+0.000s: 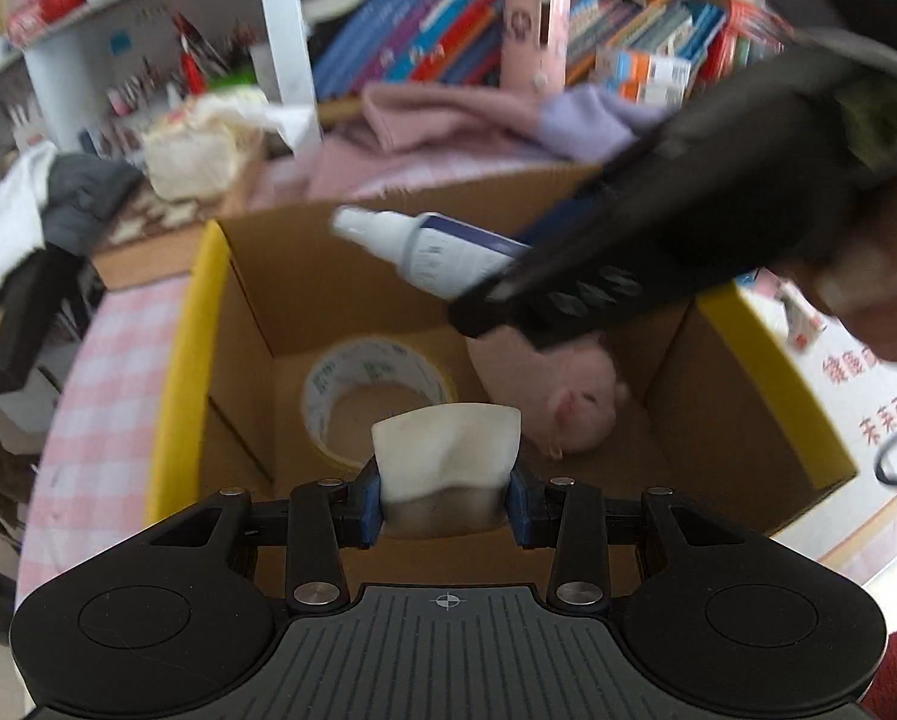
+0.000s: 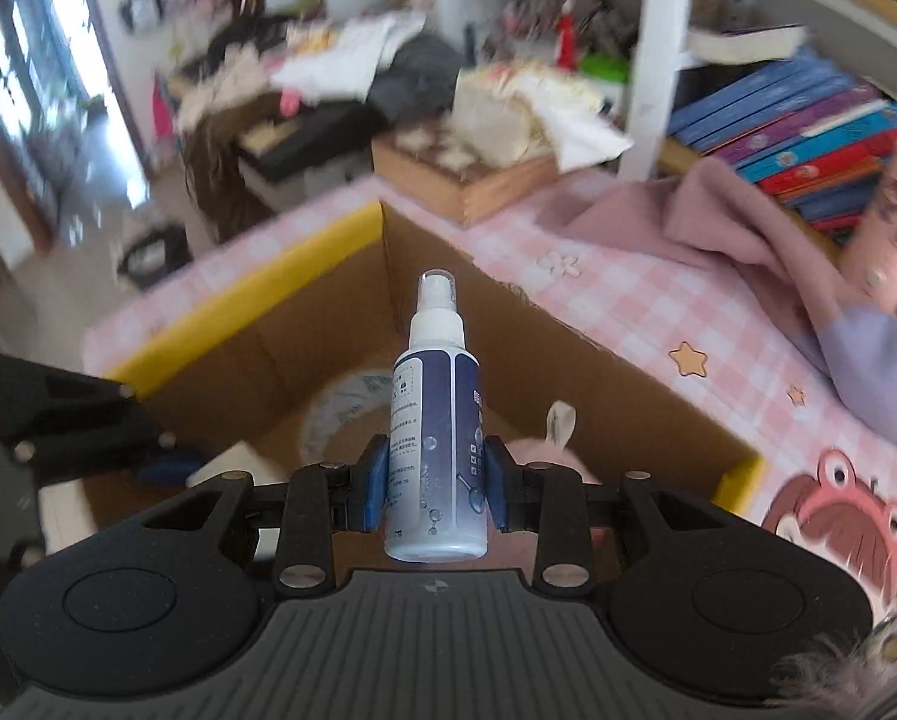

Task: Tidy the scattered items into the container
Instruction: 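Lower the eraser and spray bottle into the box and open both tools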

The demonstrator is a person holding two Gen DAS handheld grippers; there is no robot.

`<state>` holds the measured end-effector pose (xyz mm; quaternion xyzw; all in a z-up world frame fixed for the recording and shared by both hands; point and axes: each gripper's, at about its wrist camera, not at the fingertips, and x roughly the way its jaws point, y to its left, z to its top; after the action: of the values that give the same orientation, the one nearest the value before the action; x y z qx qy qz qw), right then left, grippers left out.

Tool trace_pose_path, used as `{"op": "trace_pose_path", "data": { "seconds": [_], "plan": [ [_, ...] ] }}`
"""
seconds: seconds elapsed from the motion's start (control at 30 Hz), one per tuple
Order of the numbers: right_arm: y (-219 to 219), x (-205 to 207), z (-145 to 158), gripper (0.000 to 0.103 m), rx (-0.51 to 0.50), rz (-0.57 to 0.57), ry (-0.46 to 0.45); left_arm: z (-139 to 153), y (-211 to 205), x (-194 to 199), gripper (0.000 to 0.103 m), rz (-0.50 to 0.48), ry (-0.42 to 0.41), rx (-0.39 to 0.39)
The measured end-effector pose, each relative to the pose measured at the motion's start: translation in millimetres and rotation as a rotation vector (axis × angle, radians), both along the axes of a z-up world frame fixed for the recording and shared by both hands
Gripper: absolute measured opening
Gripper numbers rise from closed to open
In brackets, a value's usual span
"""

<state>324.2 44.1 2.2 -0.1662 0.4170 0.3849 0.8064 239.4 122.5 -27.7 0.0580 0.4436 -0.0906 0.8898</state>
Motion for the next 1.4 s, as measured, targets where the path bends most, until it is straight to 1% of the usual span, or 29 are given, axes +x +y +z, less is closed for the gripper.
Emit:
{"op": "trace_pose_path", "data": {
  "seconds": [0.13, 0.2, 0.3, 0.47, 0.57, 0.7, 0.73, 0.77, 0.8, 0.83, 0.87, 0.93, 1.03, 1.2, 1.3, 1.4],
  "plan": [
    [21, 23, -16, 0.030, -0.050, 0.027, 0.068, -11, 6, 10, 0.038, 0.020, 0.062, -0.038],
    [30, 29, -22, 0.030, -0.067, 0.062, 0.082, -17, 10, 14, 0.038, 0.031, 0.096, -0.066],
    [43, 33, -26, 0.030, -0.097, 0.129, 0.077, -26, 15, 16, 0.038, 0.044, 0.130, -0.091],
    [59, 45, -33, 0.030, -0.119, 0.227, 0.079, -29, 16, 15, 0.039, 0.039, 0.133, -0.095],
    [67, 49, -37, 0.030, -0.152, 0.272, 0.056, -29, 14, 14, 0.042, 0.039, 0.129, -0.089],
    [68, 47, -39, 0.030, -0.162, 0.291, 0.032, -26, 12, 13, 0.043, 0.049, 0.123, -0.065],
    [68, 46, -39, 0.031, -0.162, 0.289, 0.027, -25, 11, 12, 0.045, 0.051, 0.120, -0.060],
    [68, 46, -39, 0.031, -0.162, 0.283, 0.023, -24, 10, 11, 0.052, 0.050, 0.115, -0.053],
    [67, 46, -38, 0.033, -0.157, 0.275, 0.018, -23, 9, 10, 0.057, 0.047, 0.107, -0.044],
    [66, 47, -37, 0.035, -0.148, 0.263, 0.011, -22, 8, 9, 0.070, 0.045, 0.101, -0.033],
    [65, 47, -35, 0.036, -0.135, 0.252, 0.010, -21, 6, 8, 0.074, 0.045, 0.096, -0.022],
    [61, 45, -30, 0.048, -0.110, 0.229, -0.001, -19, 5, 6, 0.074, 0.046, 0.083, -0.012],
    [53, 38, -20, 0.053, -0.073, 0.198, -0.012, -11, 2, 2, 0.074, 0.049, 0.048, -0.006],
    [35, 24, 2, 0.055, 0.021, 0.124, -0.020, 7, -10, -16, 0.075, 0.029, -0.039, 0.029],
    [21, 11, 18, 0.056, 0.069, 0.080, -0.050, 21, -19, -33, 0.076, 0.023, -0.103, 0.040],
    [9, -4, 30, 0.056, 0.103, 0.051, -0.075, 32, -21, -42, 0.076, 0.017, -0.163, 0.041]
  ]
}}
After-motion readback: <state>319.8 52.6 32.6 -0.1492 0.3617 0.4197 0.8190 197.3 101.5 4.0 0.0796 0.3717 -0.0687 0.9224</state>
